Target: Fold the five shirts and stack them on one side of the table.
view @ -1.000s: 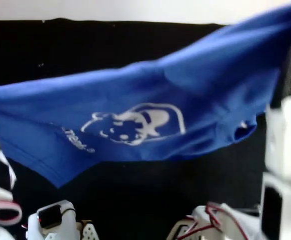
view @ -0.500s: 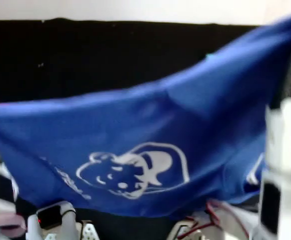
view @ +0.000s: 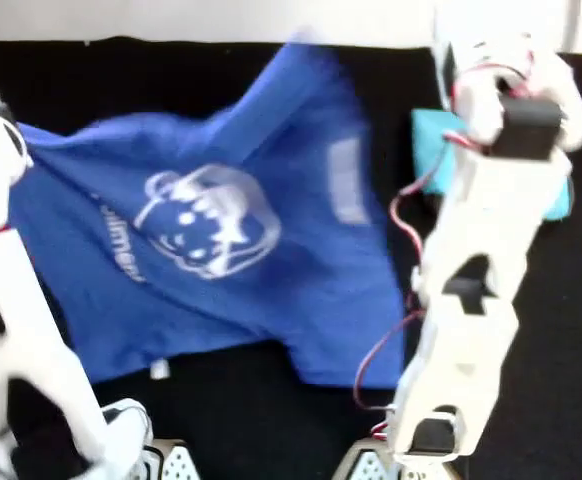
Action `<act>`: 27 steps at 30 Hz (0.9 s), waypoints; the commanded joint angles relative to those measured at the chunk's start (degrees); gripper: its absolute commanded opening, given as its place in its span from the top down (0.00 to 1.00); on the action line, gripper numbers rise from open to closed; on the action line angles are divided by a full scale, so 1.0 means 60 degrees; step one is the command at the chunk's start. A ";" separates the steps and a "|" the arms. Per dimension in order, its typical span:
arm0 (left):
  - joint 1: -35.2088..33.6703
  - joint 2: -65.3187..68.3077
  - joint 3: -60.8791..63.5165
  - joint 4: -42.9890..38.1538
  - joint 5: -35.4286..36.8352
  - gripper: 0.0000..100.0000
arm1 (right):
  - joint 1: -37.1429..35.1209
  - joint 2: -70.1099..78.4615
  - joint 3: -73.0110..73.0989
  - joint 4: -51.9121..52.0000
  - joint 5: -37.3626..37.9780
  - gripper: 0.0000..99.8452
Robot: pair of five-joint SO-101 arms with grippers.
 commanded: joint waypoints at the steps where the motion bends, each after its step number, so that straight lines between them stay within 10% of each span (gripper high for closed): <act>1: 0.0447 0.0886 -0.0051 -0.0806 -0.0762 0.99 | -0.0095 0.0344 -0.0125 -0.0549 -0.0073 0.99; 14: 0.0388 0.3758 0.0066 -0.0762 -0.2007 0.99 | -0.2440 0.2791 0.1912 0.1062 -0.0147 0.88; 27: 0.0051 0.5883 0.0066 0.1231 -0.2022 0.99 | -0.4930 0.5062 0.2220 -0.2000 -0.0132 0.81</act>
